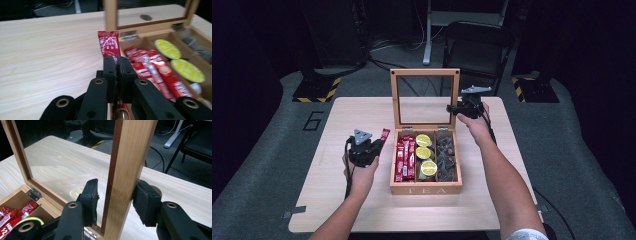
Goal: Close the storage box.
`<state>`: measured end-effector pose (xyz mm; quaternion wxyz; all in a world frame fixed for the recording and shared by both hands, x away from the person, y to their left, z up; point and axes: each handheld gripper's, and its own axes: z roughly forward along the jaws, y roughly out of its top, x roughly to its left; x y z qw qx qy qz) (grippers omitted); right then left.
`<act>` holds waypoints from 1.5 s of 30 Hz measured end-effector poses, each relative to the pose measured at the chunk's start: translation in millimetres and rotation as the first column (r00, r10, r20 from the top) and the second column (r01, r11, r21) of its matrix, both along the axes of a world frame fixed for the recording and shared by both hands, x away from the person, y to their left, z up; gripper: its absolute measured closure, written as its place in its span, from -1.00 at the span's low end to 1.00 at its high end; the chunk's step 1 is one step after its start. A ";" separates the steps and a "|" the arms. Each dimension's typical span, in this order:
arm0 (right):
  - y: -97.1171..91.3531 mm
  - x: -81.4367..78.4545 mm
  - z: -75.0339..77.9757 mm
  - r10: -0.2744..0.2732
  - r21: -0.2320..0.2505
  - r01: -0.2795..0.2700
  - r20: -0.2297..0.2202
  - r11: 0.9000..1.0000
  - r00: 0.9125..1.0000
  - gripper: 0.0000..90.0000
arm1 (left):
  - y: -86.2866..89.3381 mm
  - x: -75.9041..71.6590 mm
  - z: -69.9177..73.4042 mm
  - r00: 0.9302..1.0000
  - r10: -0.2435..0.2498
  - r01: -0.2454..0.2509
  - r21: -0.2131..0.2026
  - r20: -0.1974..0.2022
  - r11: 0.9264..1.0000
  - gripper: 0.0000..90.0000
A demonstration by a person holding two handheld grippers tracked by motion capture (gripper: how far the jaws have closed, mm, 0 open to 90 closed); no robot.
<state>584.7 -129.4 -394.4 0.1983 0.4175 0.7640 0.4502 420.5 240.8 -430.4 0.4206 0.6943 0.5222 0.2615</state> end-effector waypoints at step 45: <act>1.0 -2.6 1.8 -0.006 -0.002 0.006 -0.006 1.000 1.000 0.24 | 68.0 1.1 -81.9 0.973 0.120 -0.117 0.024 -0.195 0.993 0.89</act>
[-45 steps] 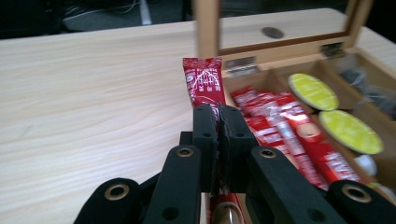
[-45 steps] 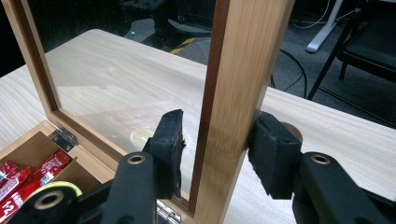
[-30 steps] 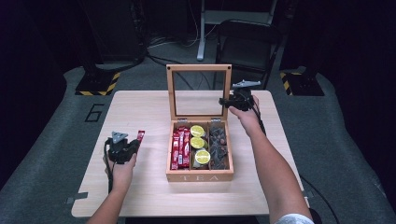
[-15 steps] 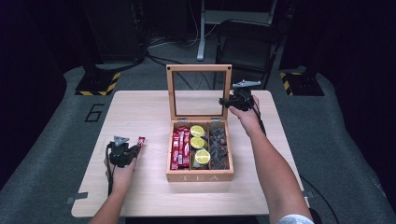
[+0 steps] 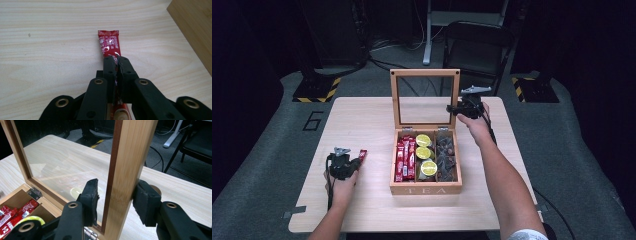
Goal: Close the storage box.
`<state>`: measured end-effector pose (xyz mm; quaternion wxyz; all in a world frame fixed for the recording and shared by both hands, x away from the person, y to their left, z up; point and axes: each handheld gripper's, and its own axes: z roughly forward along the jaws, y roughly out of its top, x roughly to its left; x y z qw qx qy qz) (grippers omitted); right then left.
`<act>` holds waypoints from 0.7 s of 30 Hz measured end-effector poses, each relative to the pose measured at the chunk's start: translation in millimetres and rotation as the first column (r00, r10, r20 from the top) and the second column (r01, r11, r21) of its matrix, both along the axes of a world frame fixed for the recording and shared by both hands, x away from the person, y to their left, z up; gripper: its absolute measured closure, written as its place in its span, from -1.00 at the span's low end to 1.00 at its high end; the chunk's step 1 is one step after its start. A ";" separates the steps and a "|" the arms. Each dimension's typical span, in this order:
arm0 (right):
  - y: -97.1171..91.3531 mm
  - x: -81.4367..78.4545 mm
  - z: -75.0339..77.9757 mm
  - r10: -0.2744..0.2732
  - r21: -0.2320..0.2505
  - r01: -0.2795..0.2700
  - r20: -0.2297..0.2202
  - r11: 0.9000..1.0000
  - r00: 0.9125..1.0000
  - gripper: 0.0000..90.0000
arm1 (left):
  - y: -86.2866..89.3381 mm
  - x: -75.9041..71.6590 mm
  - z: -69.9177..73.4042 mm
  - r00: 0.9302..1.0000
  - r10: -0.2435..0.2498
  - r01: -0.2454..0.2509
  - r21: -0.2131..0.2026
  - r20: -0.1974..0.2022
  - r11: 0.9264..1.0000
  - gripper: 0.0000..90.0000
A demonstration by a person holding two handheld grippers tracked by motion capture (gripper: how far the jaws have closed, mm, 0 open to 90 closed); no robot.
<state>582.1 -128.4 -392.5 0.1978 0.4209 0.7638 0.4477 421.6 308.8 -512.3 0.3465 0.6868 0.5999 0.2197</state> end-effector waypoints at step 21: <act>-2.1 -2.6 3.1 -0.008 -0.010 0.008 -0.004 1.000 1.000 0.40 | -11.8 -6.9 15.7 0.996 -0.047 0.048 -0.006 0.079 0.999 0.26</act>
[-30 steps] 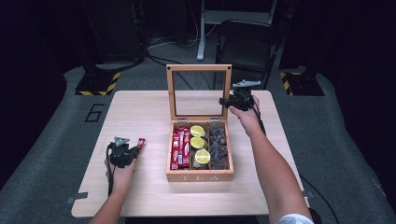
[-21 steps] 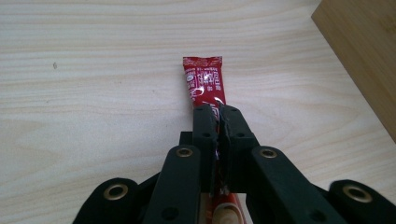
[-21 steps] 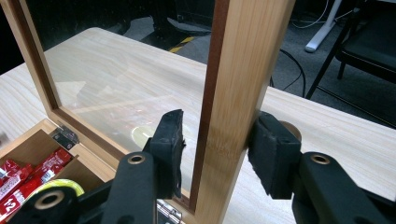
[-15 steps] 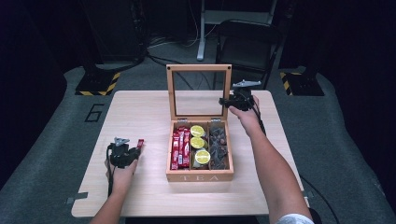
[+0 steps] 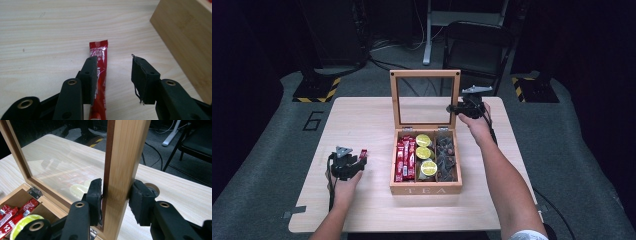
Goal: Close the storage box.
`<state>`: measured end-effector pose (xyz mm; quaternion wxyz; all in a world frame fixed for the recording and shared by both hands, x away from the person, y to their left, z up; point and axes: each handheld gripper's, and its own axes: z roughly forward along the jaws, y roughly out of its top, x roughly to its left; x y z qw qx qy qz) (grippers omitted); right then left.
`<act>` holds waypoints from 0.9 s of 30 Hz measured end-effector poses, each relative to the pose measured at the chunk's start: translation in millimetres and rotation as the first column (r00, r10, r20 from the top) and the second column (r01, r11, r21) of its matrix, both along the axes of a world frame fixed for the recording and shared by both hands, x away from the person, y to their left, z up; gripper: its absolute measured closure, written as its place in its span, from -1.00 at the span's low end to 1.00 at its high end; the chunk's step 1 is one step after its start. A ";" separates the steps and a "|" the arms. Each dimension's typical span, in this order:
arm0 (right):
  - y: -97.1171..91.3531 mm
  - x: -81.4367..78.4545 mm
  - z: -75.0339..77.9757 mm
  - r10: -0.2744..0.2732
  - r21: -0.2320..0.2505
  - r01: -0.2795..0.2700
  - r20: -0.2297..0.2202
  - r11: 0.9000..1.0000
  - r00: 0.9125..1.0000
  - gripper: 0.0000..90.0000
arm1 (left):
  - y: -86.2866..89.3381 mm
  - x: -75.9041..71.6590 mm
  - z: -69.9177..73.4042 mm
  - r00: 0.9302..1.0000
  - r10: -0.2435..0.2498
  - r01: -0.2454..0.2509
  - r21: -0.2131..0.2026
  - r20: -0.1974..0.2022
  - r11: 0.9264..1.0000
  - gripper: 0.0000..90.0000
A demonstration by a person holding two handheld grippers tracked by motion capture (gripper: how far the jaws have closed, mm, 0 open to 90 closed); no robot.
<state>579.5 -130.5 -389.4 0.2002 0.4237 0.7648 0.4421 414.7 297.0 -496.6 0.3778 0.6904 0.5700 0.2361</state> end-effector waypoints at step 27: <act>-1.8 -27.2 1.6 0.010 -0.002 -0.010 0.051 1.000 0.999 0.41 | -40.5 10.7 31.1 0.991 -0.126 0.129 -0.069 0.043 0.989 0.23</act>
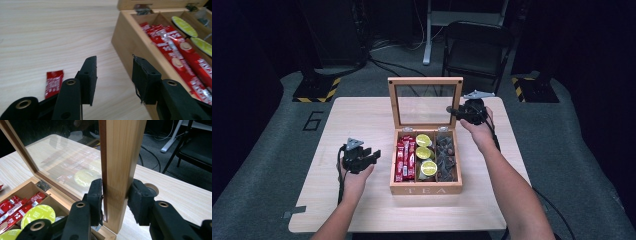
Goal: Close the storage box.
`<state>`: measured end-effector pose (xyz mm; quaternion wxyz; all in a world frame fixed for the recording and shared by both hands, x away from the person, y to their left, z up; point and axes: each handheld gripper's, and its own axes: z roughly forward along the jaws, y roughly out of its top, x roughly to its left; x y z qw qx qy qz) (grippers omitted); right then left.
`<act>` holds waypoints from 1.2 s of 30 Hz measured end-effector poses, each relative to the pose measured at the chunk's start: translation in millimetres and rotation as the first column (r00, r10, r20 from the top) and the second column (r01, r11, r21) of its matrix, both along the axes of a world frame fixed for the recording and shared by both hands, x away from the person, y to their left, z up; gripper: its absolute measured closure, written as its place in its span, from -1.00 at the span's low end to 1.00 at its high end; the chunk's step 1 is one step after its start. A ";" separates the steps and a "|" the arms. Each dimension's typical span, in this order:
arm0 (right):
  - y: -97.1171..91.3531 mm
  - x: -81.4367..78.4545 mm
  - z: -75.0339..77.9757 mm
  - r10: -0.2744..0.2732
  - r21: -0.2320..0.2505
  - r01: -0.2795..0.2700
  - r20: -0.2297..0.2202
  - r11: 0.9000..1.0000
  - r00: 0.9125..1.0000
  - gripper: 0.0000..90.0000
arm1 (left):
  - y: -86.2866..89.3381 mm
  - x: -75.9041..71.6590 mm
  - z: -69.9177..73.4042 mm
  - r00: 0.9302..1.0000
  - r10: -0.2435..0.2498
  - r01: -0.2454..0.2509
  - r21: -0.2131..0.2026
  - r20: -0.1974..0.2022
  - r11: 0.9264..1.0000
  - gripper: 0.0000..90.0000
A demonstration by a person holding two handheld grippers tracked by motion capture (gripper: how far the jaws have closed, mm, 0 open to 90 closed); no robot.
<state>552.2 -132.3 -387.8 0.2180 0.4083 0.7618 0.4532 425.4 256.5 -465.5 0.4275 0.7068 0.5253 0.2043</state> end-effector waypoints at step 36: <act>-3.0 -29.9 -0.7 0.030 0.033 -0.031 0.054 0.999 0.998 0.25 | -48.7 33.8 117.6 0.983 -0.120 0.110 0.079 0.136 0.991 0.08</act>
